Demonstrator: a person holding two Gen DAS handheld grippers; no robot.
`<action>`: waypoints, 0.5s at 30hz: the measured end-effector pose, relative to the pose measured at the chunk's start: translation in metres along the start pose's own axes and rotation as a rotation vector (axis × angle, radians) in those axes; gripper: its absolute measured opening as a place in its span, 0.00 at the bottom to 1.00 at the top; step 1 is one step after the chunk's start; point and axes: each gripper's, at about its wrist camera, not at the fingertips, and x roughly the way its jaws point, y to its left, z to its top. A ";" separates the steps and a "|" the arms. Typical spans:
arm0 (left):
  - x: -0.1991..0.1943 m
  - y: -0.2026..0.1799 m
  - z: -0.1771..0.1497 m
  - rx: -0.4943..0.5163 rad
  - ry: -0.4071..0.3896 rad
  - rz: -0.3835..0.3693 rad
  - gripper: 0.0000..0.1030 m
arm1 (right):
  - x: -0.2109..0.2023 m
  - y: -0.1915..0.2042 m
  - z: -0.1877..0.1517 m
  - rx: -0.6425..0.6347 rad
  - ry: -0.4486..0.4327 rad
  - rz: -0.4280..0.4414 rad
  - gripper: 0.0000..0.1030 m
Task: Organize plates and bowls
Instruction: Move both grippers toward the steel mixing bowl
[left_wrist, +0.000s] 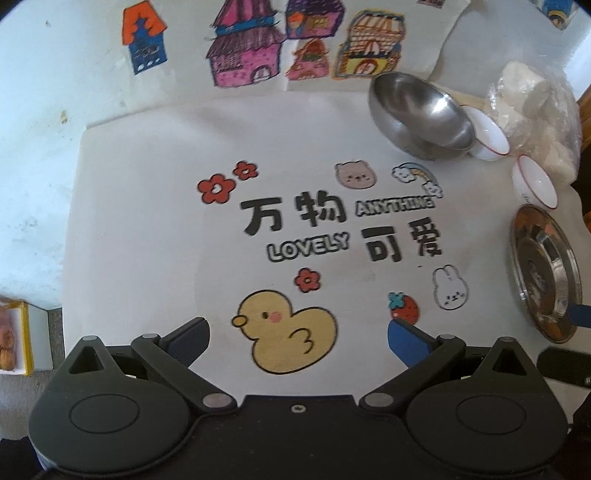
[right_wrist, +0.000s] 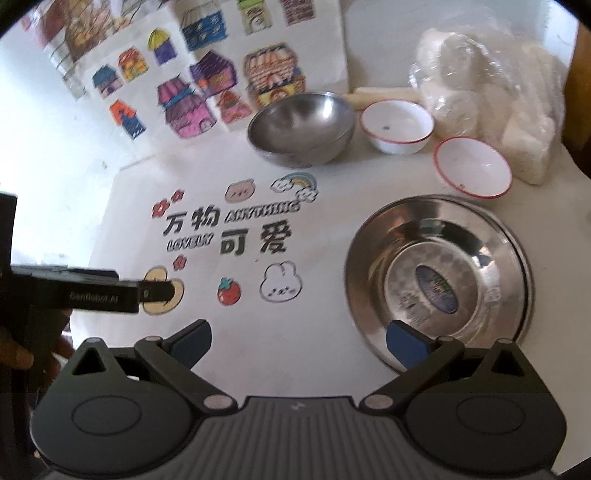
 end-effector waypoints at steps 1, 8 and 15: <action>0.002 0.002 0.000 -0.003 0.005 0.003 0.99 | 0.001 0.002 0.000 -0.007 0.008 0.002 1.00; 0.018 0.009 0.012 0.014 0.027 0.022 0.99 | 0.010 0.004 0.001 -0.016 0.046 -0.002 1.00; 0.034 0.003 0.038 0.060 0.027 0.016 0.99 | 0.019 0.003 0.005 0.005 0.057 -0.003 1.00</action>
